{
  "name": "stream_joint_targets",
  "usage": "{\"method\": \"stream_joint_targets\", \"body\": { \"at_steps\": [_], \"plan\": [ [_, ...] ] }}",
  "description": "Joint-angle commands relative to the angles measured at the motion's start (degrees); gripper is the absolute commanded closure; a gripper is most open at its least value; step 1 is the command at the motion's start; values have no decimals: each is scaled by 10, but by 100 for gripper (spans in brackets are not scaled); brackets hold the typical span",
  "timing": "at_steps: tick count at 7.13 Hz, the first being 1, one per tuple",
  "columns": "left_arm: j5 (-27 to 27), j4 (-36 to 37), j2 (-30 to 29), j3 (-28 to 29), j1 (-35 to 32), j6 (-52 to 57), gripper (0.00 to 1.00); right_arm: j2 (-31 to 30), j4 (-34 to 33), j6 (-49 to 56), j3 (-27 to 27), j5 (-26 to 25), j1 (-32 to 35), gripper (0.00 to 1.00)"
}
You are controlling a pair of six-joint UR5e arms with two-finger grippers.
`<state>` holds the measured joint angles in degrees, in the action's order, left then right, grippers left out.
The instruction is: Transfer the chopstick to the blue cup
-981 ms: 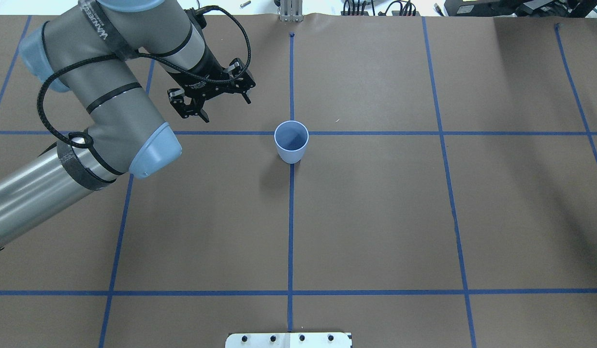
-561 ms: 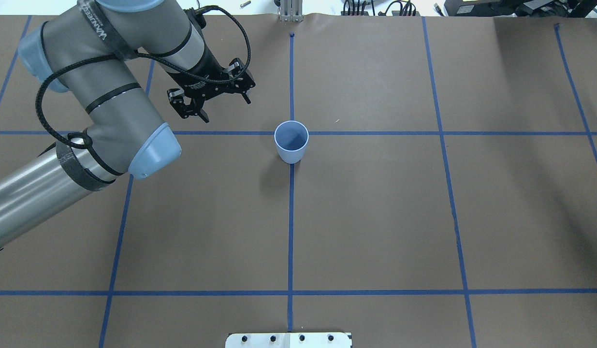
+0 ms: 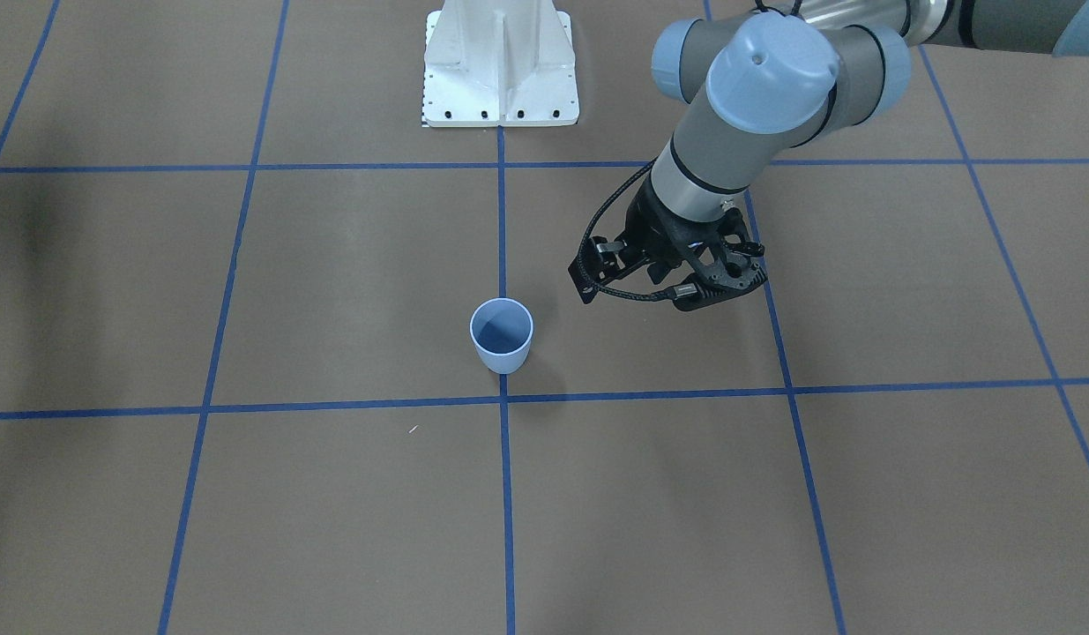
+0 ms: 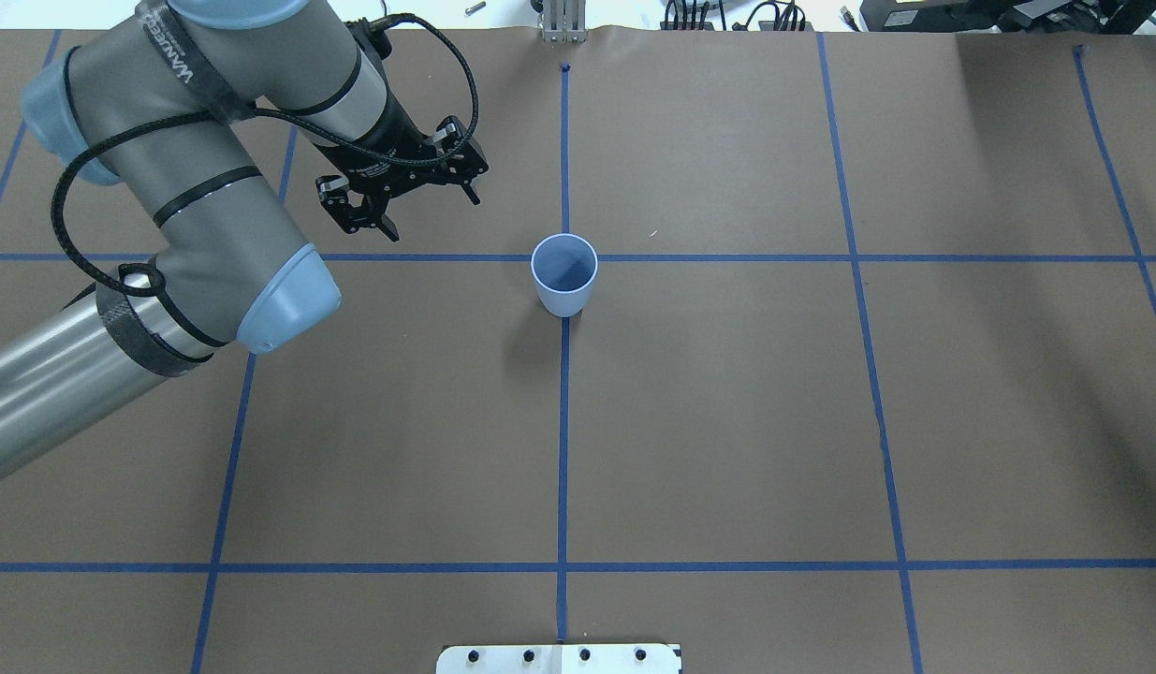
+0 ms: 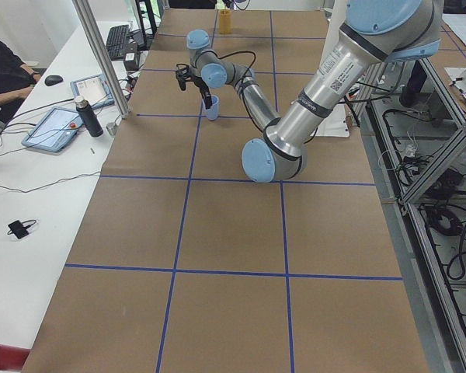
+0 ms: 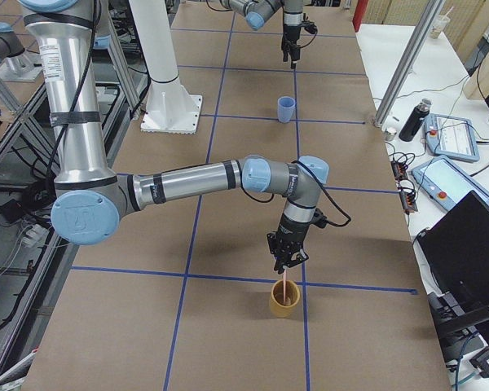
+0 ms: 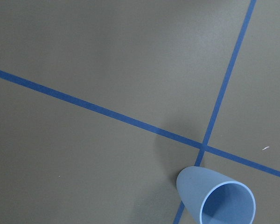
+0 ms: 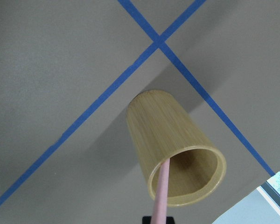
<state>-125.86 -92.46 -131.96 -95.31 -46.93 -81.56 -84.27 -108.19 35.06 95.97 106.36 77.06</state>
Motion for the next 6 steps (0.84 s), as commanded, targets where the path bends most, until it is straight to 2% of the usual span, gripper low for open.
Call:
{"method": "stream_joint_targets", "body": {
  "at_steps": [1,4,6],
  "plan": [
    [0,0,0,0,0,0,2,5,0,-2,0,0,-1,80],
    [0,0,0,0,0,0,2,-3,6,-6,24,4,0,69],
    [0,0,0,0,0,0,2,-12,8,-4,39,6,1,49]
  ]
}}
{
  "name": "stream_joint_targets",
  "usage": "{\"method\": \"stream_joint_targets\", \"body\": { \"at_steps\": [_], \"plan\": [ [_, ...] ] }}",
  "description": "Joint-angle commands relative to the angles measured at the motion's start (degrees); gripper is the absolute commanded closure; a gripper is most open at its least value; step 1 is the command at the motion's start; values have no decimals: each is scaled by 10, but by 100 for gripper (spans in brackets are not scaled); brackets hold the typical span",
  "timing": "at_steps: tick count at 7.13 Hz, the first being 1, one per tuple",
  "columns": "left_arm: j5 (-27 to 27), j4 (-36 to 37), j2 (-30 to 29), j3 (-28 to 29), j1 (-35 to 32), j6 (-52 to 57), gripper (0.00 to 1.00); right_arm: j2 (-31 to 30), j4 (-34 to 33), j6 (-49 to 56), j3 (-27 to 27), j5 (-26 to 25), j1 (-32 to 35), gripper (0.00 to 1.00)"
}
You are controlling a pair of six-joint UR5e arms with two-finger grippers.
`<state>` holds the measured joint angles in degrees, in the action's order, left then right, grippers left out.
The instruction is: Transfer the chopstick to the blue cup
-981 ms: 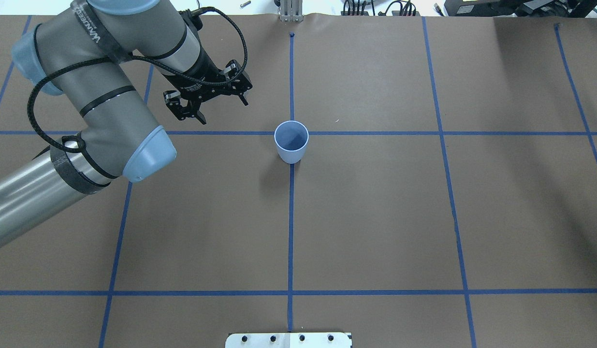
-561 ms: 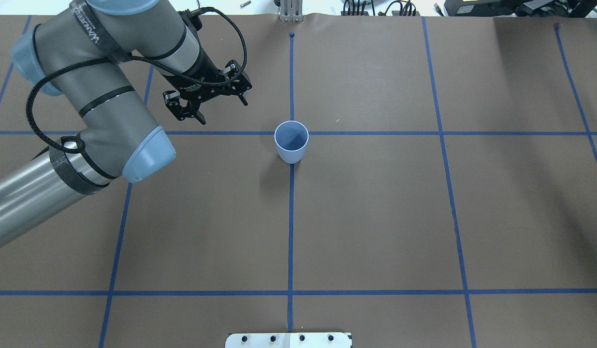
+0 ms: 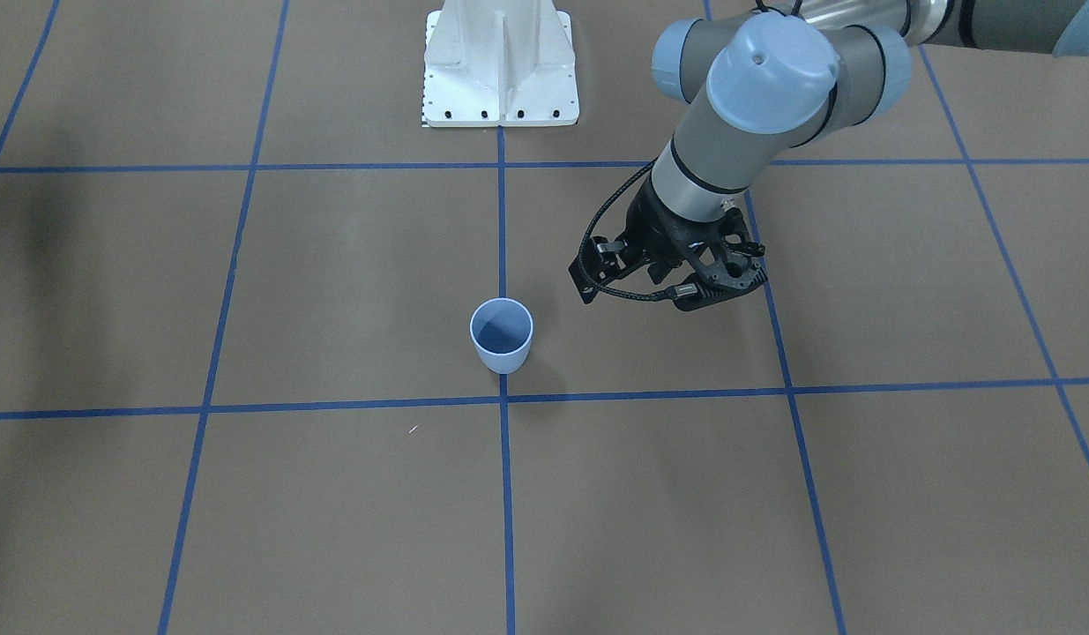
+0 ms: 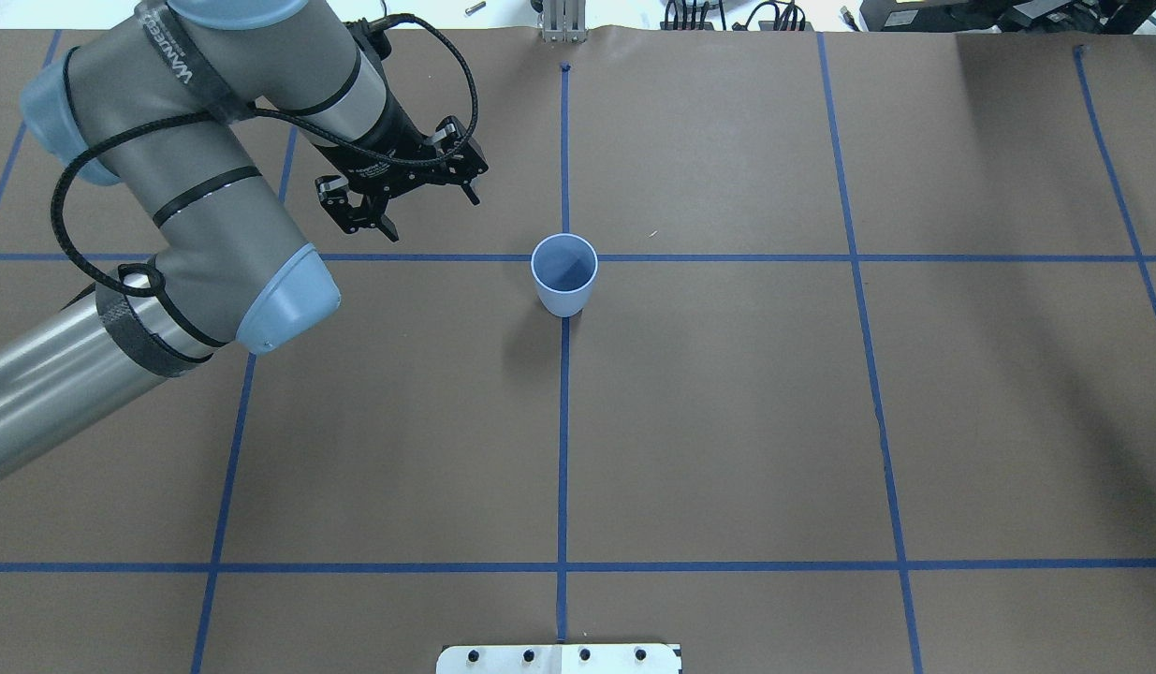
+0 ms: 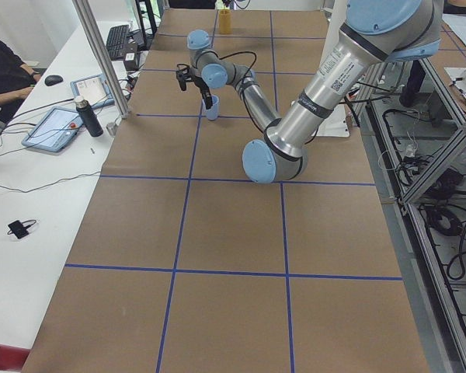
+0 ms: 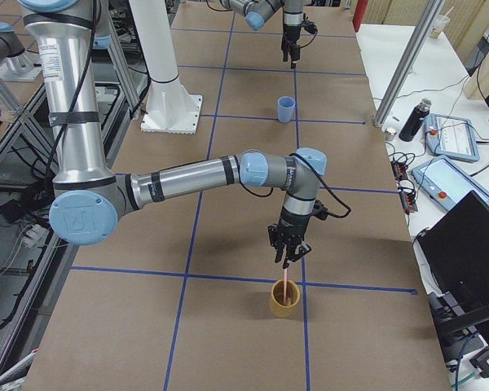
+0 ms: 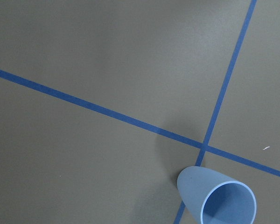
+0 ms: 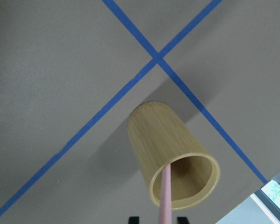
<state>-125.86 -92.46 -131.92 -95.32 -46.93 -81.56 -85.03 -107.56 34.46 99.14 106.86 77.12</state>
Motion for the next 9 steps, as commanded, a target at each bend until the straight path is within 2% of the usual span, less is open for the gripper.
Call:
{"method": "stream_joint_targets", "body": {
  "at_steps": [1,3,5,6,8,9],
  "plan": [
    [0,0,0,0,0,0,2,-5,23,8,6,2,5,47],
    [0,0,0,-1,0,0,2,-20,88,53,3,23,35,45],
    [0,0,7,-2,1,0,2,-21,118,79,7,124,65,45],
    [-1,-1,11,-2,1,0,2,-26,131,100,4,156,71,45],
    [-1,-9,23,0,1,2,2,-28,131,160,-7,183,96,45],
    [-1,-9,25,0,1,6,2,-27,131,206,-30,194,109,45]
  ]
}}
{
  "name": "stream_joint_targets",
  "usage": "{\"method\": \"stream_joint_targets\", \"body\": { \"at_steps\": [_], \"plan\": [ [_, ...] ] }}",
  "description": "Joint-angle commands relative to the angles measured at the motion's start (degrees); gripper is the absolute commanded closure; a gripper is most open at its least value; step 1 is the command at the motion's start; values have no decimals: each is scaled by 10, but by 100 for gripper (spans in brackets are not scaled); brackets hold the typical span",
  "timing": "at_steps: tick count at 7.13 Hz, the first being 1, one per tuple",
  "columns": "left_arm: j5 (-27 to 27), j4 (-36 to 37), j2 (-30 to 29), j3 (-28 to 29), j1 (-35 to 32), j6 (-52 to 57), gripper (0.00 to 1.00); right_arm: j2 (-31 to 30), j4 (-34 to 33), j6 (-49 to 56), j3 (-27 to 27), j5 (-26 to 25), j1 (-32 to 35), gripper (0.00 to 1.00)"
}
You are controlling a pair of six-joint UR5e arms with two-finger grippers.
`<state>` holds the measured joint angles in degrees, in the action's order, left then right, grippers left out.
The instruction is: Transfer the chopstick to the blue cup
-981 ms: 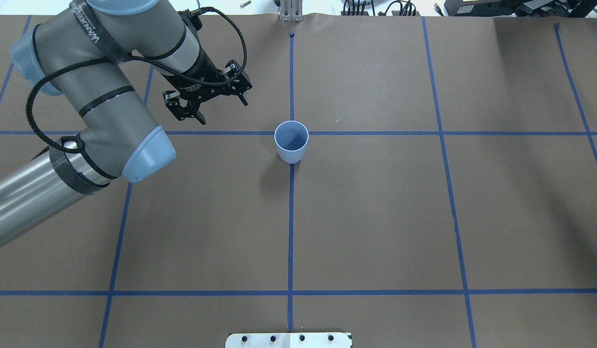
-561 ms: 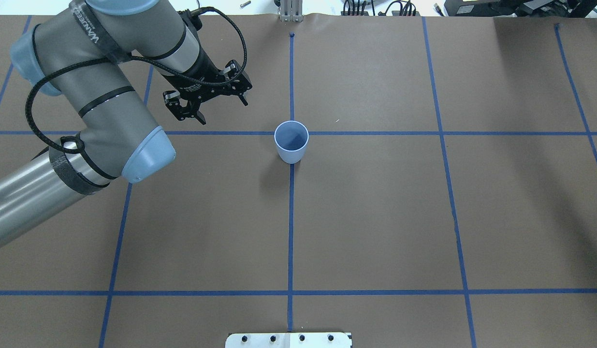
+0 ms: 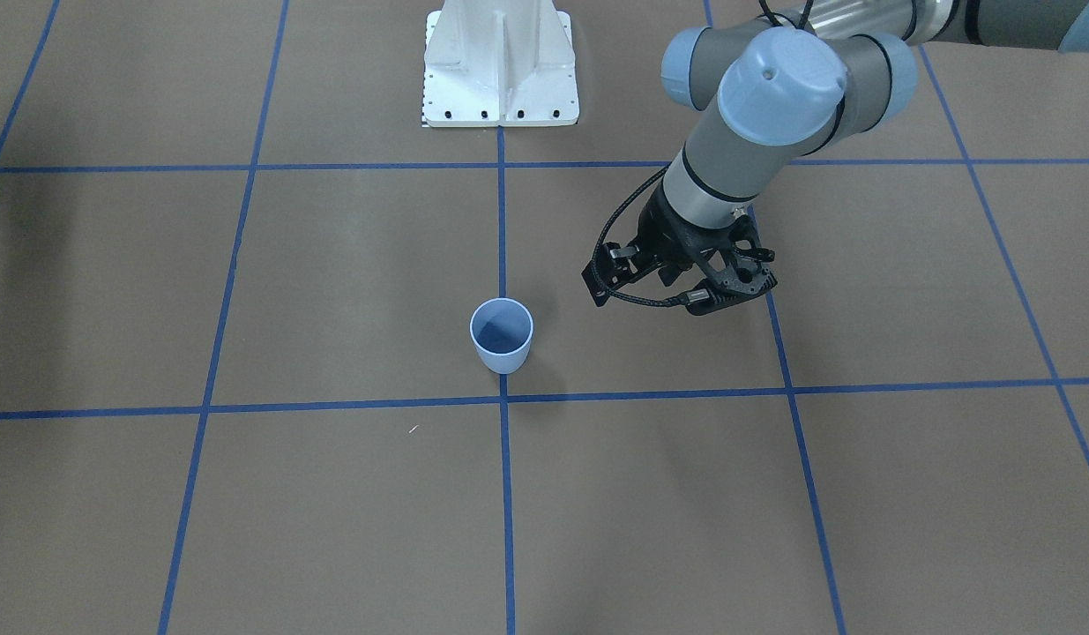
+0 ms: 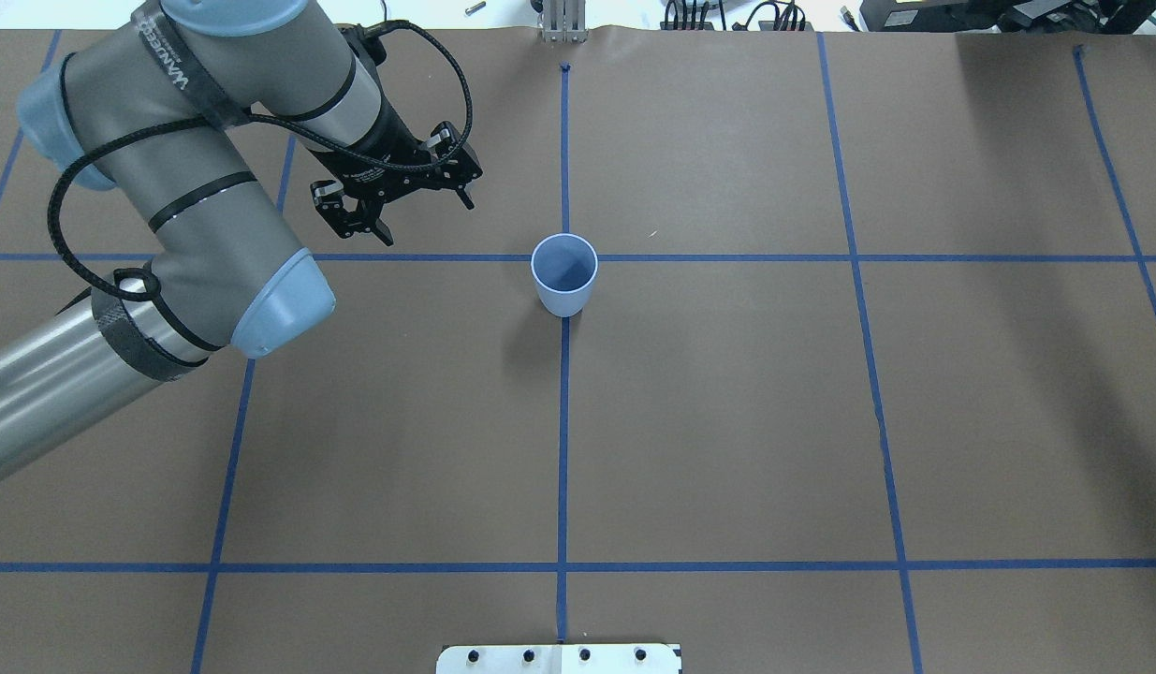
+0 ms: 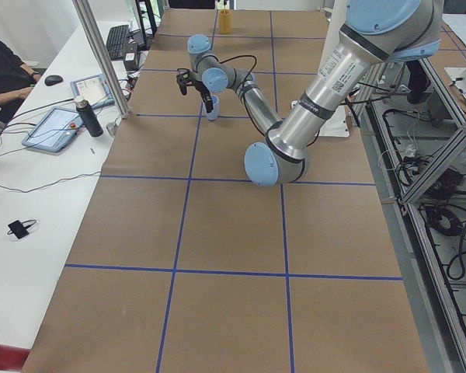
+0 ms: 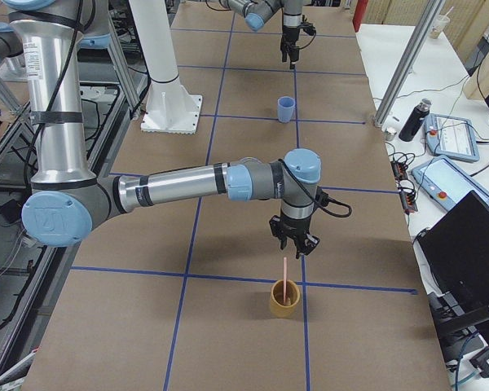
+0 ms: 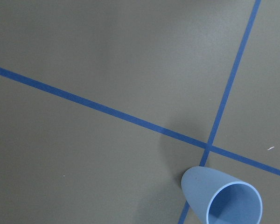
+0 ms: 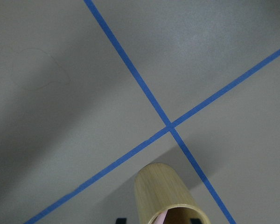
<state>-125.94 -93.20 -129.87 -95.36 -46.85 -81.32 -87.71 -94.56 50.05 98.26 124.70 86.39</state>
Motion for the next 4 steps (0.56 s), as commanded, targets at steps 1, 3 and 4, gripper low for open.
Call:
{"method": "stream_joint_targets", "body": {
  "at_steps": [1,3,4],
  "plan": [
    [0,-1,5,1,0,7,2,-1,5,76,-36,27,21,45],
    [0,-2,12,-1,0,13,2,-12,145,73,-111,70,20,45],
    [0,-2,22,-1,-1,29,2,-4,168,70,-127,95,19,46]
  ]
}}
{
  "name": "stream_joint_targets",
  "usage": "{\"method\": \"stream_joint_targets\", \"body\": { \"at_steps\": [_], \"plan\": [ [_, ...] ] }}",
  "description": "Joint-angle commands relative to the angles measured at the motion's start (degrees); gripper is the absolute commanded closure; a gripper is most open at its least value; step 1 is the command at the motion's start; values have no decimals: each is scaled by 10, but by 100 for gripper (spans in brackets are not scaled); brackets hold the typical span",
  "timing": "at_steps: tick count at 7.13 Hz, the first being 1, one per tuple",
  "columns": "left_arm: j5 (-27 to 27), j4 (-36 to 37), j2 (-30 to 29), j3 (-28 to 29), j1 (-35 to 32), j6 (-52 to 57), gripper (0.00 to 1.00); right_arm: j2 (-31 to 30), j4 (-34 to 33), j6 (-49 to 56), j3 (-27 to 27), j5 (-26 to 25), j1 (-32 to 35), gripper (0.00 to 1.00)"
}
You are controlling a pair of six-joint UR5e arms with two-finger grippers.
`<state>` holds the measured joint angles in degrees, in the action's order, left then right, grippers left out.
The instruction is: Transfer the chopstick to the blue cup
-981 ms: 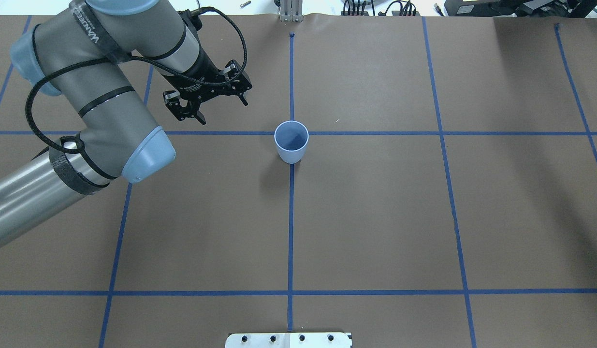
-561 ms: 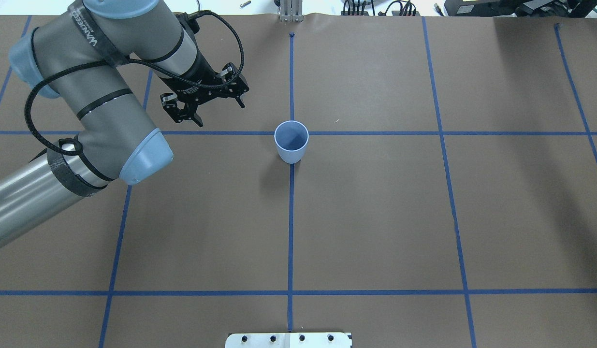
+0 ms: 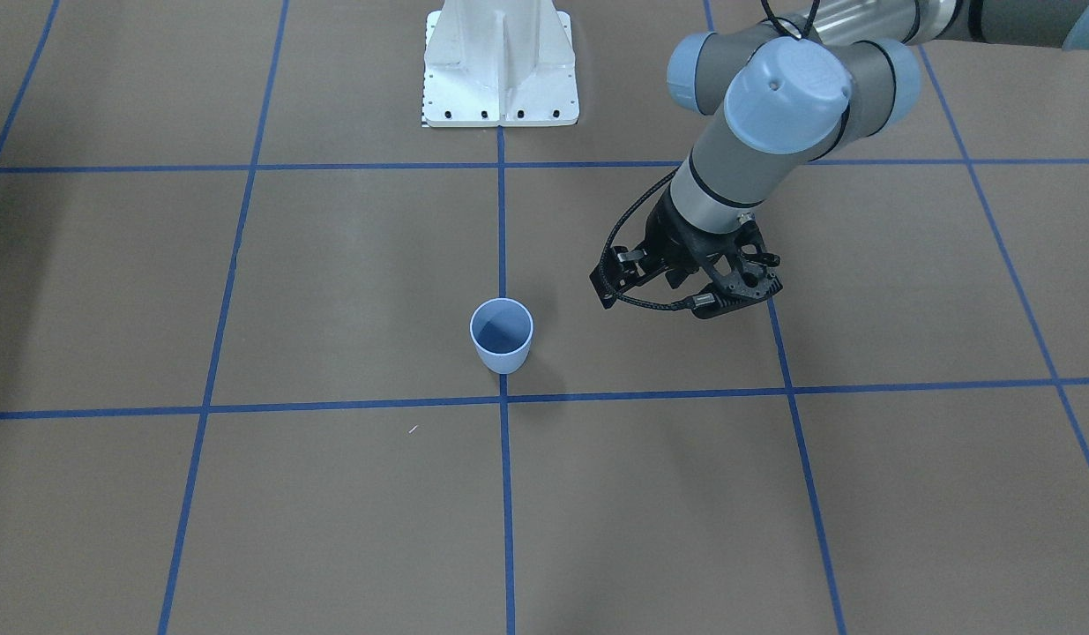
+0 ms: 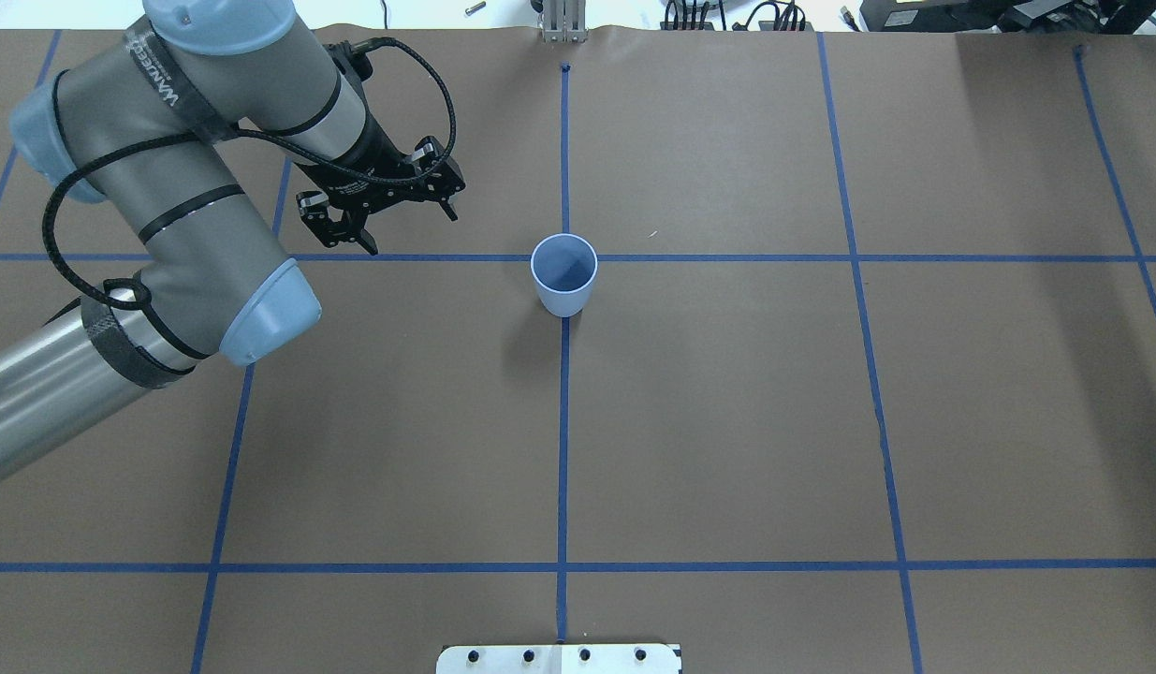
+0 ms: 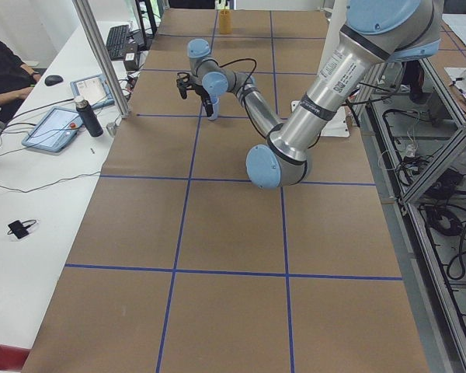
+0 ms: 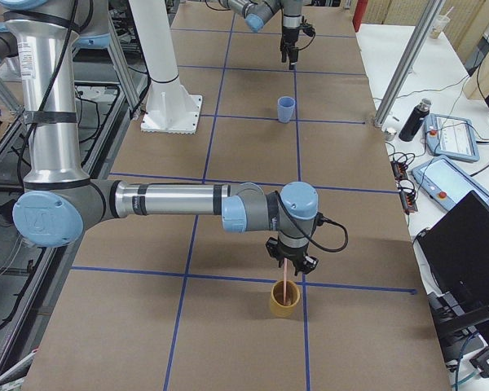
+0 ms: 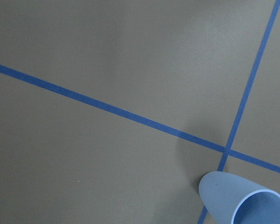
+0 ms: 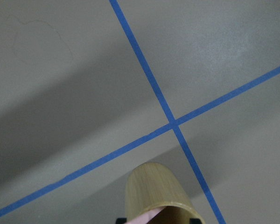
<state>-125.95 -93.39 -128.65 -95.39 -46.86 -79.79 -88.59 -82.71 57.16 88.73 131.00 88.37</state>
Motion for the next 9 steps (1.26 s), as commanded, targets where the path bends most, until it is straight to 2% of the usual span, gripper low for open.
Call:
{"method": "stream_joint_targets", "body": {
  "at_steps": [1,2,7,8,9],
  "plan": [
    [0,-1,14,-1,-1,21,2,17,44,-2,-28,44,0,46],
    [0,-1,17,-1,-1,22,2,21,44,-3,-27,63,0,46],
    [0,-1,17,-1,-1,27,2,-19,50,1,-21,67,21,50],
    [0,0,17,-1,-1,27,2,-24,46,1,-11,67,23,60],
    [0,-1,17,-1,-1,27,2,-24,45,0,-8,67,25,64]
  ]
}}
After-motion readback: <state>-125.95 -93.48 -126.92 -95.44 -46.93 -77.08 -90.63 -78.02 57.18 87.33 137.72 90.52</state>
